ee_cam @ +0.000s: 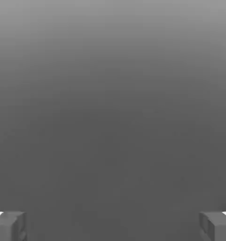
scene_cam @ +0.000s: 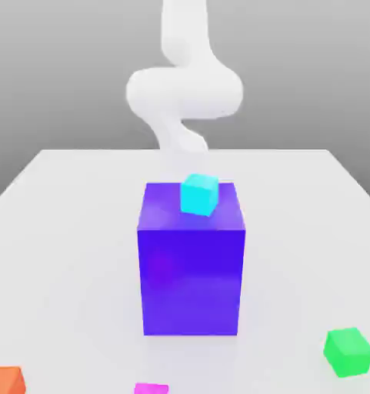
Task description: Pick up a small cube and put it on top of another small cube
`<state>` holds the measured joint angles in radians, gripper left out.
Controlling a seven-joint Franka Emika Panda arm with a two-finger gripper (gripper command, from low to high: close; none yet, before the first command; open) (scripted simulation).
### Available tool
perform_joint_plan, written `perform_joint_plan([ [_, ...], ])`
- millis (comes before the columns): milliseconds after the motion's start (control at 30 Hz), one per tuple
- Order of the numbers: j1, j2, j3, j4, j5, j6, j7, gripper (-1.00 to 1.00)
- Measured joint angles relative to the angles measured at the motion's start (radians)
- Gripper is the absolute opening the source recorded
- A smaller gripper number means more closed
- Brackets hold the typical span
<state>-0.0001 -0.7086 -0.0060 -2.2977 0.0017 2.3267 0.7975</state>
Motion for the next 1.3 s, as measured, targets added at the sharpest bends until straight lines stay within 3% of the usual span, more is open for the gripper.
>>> perform_joint_plan([
  [933,-0.029,1.021,-0.045,0.026,0.038,0.298,-0.041,0.00],
  [1100,-0.041,1.202,-0.036,0.055,0.049,0.411,-0.050,0.00],
  [1133,-0.043,1.230,-0.033,0.060,0.051,0.432,-0.052,-1.00],
  [1300,-0.043,1.230,-0.033,0.060,0.051,0.432,-0.051,-1.00],
])
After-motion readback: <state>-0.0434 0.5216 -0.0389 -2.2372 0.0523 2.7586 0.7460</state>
